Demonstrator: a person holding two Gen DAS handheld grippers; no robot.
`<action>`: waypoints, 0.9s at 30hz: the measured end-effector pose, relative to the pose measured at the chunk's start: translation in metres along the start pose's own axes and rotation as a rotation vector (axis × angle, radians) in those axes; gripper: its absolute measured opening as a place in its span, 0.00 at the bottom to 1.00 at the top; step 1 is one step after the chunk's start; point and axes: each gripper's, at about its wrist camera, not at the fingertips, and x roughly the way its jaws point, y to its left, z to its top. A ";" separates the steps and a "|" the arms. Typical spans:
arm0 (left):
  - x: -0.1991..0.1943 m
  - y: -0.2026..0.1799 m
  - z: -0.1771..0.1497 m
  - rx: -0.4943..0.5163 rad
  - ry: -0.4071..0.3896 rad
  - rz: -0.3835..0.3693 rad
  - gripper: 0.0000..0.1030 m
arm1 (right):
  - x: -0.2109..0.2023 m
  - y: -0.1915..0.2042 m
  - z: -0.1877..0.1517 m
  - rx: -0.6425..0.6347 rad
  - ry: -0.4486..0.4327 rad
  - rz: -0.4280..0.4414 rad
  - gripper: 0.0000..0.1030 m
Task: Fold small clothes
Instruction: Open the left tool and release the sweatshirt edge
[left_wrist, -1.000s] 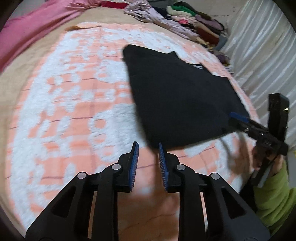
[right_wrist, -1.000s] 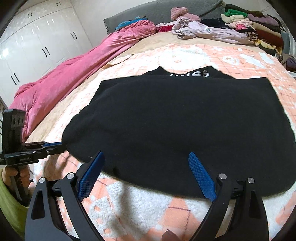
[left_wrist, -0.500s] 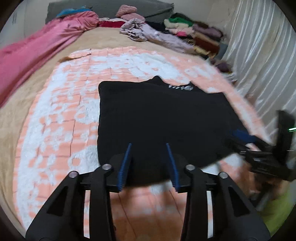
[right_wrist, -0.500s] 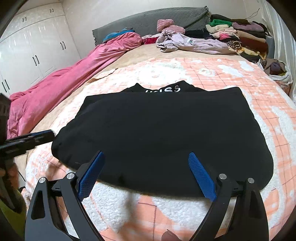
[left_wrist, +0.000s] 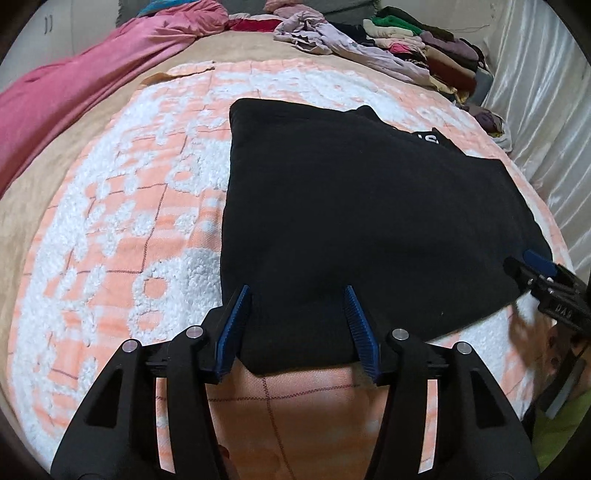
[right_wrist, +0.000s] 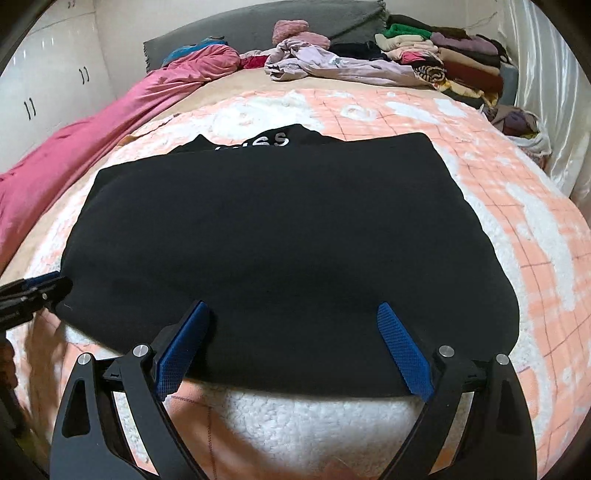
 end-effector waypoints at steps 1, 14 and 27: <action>-0.001 0.001 -0.001 -0.008 -0.002 -0.005 0.44 | 0.000 0.001 0.000 -0.002 0.001 -0.005 0.89; -0.031 0.005 0.001 -0.071 -0.035 -0.028 0.60 | -0.040 0.000 0.011 0.082 -0.057 0.175 0.91; -0.078 -0.003 0.013 -0.027 -0.125 -0.015 0.85 | -0.101 0.010 0.033 0.088 -0.169 0.273 0.91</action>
